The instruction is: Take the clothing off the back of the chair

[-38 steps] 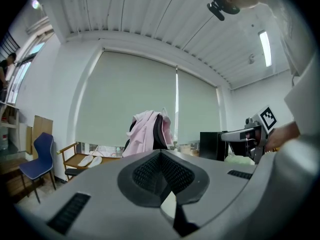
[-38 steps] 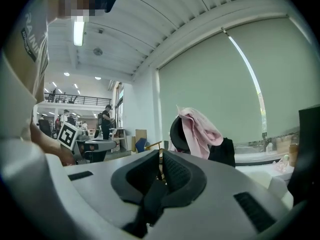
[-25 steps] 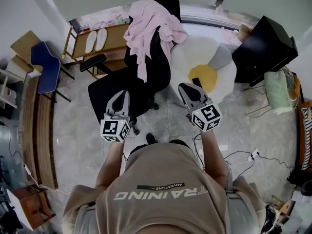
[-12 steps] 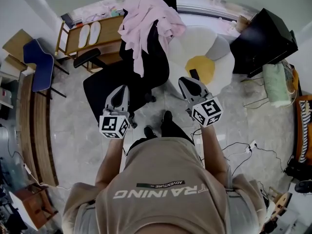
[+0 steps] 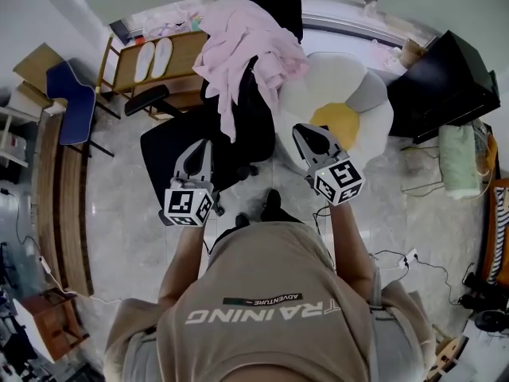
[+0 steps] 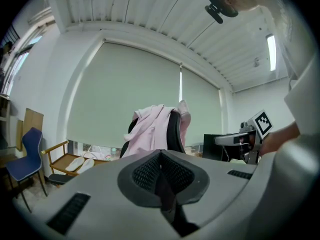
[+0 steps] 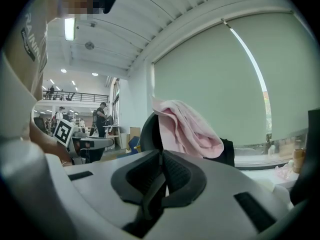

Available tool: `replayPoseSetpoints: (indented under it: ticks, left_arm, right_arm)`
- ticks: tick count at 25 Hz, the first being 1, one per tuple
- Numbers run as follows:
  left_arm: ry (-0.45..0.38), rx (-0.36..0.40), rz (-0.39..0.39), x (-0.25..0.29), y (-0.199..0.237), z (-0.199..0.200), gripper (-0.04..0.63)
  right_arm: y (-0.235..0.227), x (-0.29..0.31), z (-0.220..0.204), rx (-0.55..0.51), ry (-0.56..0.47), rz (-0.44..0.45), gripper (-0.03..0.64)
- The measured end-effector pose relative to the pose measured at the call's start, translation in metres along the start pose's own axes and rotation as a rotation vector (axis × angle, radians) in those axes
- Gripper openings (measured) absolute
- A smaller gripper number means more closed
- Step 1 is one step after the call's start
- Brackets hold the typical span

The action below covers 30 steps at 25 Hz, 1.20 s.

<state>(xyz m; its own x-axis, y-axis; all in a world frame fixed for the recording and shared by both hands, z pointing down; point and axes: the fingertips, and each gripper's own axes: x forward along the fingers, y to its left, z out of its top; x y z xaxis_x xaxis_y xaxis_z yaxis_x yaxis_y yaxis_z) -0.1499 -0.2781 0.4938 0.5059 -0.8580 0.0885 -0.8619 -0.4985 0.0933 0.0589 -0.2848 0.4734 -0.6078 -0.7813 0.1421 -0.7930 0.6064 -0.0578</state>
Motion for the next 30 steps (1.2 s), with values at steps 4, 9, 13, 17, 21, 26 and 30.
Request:
replayPoseSetpoints:
  ticks: [4, 9, 13, 17, 21, 26, 30]
  left_arm:
    - [-0.013, 0.009, 0.025, 0.032, 0.002, 0.006, 0.014]
    - [-0.020, 0.007, 0.075, 0.064, 0.007, 0.010, 0.014]
    - [0.001, -0.005, 0.102, 0.076, 0.013, 0.008, 0.013]
    - [0.028, -0.014, 0.113, 0.081, 0.025, 0.004, 0.014]
    - [0.025, -0.024, 0.102, 0.093, 0.035, 0.006, 0.014]
    - [0.025, -0.024, 0.058, 0.111, 0.052, 0.010, 0.014]
    - [0.021, -0.019, 0.001, 0.124, 0.060, 0.015, 0.014]
  right_arm:
    - [-0.032, 0.016, 0.002, 0.000, -0.002, 0.021, 0.041]
    - [-0.066, 0.030, 0.003, 0.007, -0.008, 0.057, 0.041]
    - [-0.081, 0.047, -0.002, 0.031, -0.006, 0.076, 0.041]
    - [-0.079, 0.061, -0.008, 0.053, 0.020, 0.102, 0.041]
    - [-0.081, 0.072, -0.006, 0.045, 0.031, 0.109, 0.041]
    - [-0.082, 0.084, 0.002, 0.021, 0.037, 0.080, 0.041]
    - [-0.092, 0.091, 0.011, 0.013, 0.023, 0.013, 0.041]
